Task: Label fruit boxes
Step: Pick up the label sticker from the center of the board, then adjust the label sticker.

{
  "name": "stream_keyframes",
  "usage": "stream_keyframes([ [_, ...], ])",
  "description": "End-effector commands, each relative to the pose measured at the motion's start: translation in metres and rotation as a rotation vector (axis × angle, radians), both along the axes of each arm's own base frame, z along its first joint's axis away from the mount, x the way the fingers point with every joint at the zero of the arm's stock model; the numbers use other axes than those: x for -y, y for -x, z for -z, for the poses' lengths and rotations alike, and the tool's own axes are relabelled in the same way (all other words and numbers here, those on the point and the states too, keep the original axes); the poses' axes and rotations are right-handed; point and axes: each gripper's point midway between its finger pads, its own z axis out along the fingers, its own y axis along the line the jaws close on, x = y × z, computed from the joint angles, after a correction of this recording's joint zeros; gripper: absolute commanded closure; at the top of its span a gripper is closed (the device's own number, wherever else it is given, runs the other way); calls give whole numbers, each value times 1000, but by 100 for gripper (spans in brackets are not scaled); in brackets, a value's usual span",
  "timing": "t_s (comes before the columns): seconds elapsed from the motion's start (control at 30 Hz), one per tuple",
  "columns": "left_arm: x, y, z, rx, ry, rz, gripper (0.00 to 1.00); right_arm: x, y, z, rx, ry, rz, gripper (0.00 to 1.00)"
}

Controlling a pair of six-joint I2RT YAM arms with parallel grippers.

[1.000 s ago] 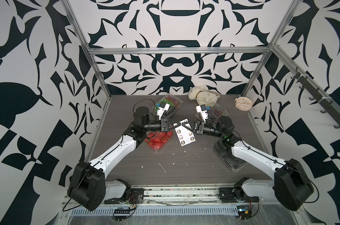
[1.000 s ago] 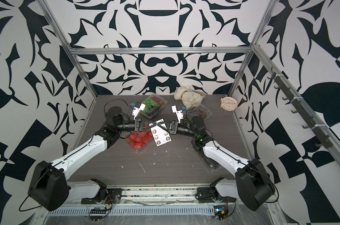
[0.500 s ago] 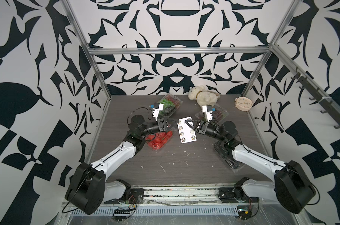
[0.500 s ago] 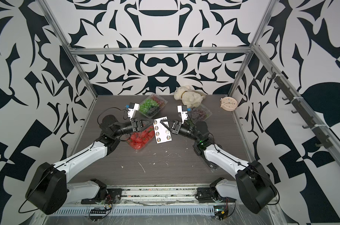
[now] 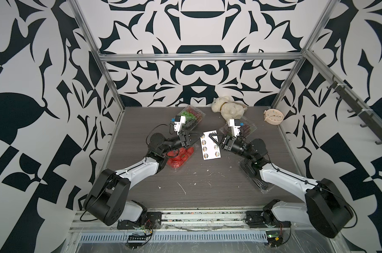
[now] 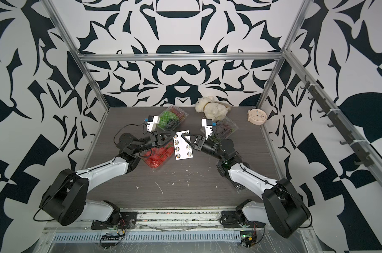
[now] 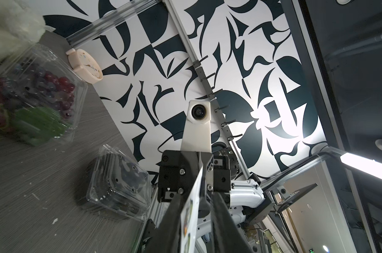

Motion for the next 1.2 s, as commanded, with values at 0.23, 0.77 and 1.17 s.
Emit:
stream_keyframes([
  [0.23,2,8,-5,41,22,22,84,7,8,-25,91,-40,24,100],
  [0.77,5,11,-14,58,56,35,100,7,10,-24,94,-38,15,100],
  [1.17,12,15,-25,83,121,95,100,3,11,-25,96,-38,-11,100],
])
